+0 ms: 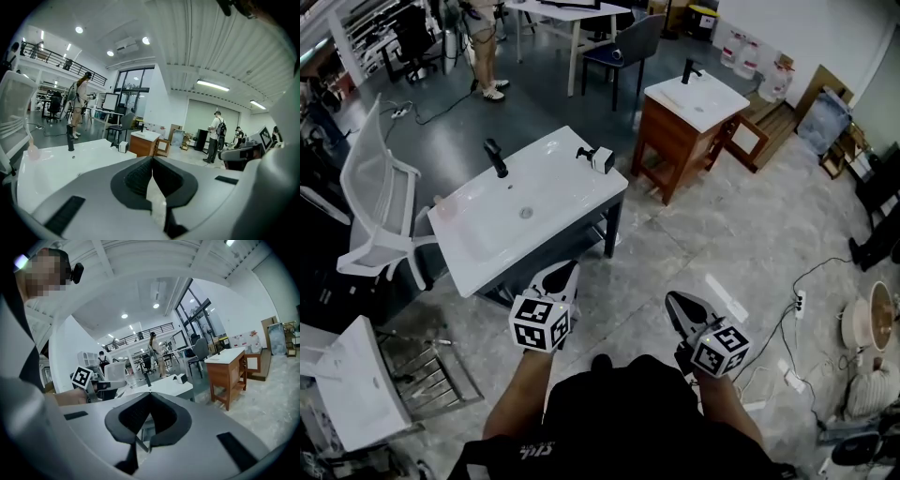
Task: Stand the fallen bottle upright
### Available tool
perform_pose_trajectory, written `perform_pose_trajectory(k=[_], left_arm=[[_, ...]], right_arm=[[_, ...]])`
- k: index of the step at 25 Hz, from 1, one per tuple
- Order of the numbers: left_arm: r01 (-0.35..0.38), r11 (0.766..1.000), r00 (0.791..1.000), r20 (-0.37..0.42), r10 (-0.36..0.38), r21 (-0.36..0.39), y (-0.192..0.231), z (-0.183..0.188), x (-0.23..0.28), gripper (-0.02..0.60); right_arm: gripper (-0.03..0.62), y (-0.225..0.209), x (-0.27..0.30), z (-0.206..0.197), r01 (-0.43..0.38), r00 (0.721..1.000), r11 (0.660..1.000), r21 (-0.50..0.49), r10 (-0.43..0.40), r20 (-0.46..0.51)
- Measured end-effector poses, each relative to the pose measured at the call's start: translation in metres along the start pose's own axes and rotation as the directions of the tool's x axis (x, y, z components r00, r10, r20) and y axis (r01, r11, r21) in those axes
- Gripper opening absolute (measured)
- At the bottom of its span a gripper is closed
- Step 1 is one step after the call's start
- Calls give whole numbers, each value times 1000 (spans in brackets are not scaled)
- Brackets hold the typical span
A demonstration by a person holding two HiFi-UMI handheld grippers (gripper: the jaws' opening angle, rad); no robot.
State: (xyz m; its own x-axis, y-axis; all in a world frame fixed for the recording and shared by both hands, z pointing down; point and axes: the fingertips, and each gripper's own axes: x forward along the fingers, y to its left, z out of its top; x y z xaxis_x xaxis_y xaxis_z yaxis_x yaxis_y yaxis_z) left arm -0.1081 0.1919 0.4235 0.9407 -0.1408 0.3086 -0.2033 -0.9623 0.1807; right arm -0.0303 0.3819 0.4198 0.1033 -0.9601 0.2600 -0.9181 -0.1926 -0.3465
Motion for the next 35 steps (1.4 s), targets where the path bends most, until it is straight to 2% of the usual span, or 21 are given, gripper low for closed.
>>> perform_pose_trajectory(k=[4, 9, 16, 18, 22, 27, 35], left_arm=[[-5, 1000, 1000, 3, 5, -16, 16, 4, 18, 18], [-36, 999, 999, -4, 36, -29, 41, 7, 49, 18], [-174, 982, 985, 6, 175, -72, 110, 43, 106, 18], [-194, 978, 981, 6, 195, -81, 120, 56, 131, 18], [-192, 978, 981, -9, 192, -78, 126, 77, 188, 18], [-199, 976, 980, -36, 197, -86, 136, 97, 251, 18], [-224, 971, 975, -33, 222, -80, 158, 124, 300, 18]], right_arm=[[14, -18, 21, 2, 13, 1000, 1000, 11, -12, -22], [14, -40, 71, 20, -46, 998, 999, -11, 46, -35], [14, -82, 163, 60, -187, 980, 982, -23, 185, -78], [14, -101, 187, 80, -220, 972, 975, -41, 215, -89], [14, -146, 228, 119, -258, 963, 964, -65, 251, -102], [15, -201, 262, 143, -274, 956, 961, -39, 268, -123], [14, -251, 308, 167, -298, 945, 954, -16, 293, -148]])
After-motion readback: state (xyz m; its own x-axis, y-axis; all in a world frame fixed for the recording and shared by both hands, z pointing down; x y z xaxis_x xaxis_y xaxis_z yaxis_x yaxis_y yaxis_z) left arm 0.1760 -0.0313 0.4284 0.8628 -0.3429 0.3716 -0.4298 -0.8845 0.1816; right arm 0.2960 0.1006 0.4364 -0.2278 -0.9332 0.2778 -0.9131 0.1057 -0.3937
